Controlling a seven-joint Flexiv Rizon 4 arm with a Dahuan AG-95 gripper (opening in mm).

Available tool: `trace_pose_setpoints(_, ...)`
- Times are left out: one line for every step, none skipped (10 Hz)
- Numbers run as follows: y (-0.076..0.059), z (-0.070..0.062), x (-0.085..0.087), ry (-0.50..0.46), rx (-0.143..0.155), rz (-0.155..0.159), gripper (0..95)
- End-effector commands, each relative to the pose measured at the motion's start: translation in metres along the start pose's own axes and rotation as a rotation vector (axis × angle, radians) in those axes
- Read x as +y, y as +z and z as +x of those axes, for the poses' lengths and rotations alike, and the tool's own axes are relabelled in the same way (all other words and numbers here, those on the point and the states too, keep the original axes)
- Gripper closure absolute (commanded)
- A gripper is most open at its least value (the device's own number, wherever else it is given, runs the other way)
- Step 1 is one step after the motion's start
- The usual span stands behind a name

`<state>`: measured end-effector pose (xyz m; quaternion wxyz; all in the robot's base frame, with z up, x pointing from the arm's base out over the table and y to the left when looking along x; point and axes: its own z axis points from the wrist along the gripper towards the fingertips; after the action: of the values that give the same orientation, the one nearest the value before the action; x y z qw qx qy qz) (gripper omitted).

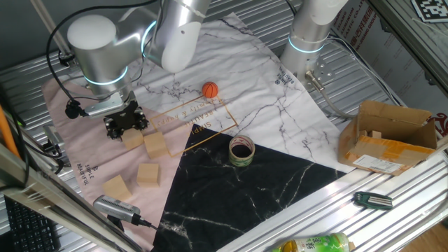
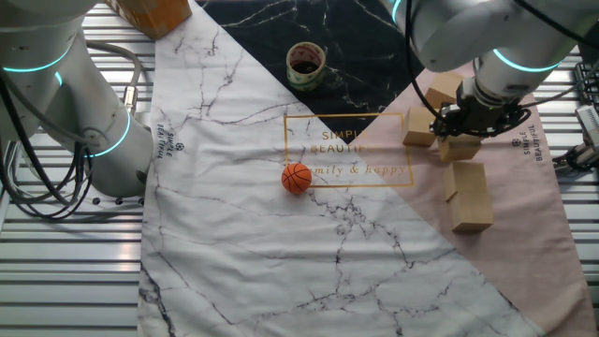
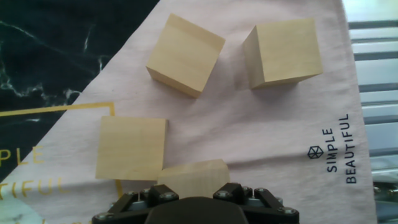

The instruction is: Stack the blocks into a pyramid shape

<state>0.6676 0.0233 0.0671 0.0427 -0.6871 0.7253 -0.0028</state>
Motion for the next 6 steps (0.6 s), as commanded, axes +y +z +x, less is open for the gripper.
trace_pose_setpoints(0.0000, 0.0012, -0.0003, -0.003, 0.001, -0.007, 95.0)
trace_pose_setpoints(0.0005, 0.0028, -0.0012, -0.006, -0.003, -0.010, 95.0)
trace_pose_setpoints(0.0005, 0.0039, -0.0019, -0.008, -0.007, -0.010, 95.0)
trace_pose_setpoints(0.0006, 0.0049, -0.0025, -0.009, -0.010, -0.013, 95.0)
trace_pose_setpoints(0.0006, 0.0050, -0.0026, -0.008, -0.013, -0.013, 95.0)
trace_pose_setpoints(0.0008, 0.0051, -0.0026, -0.008, -0.014, -0.014, 95.0)
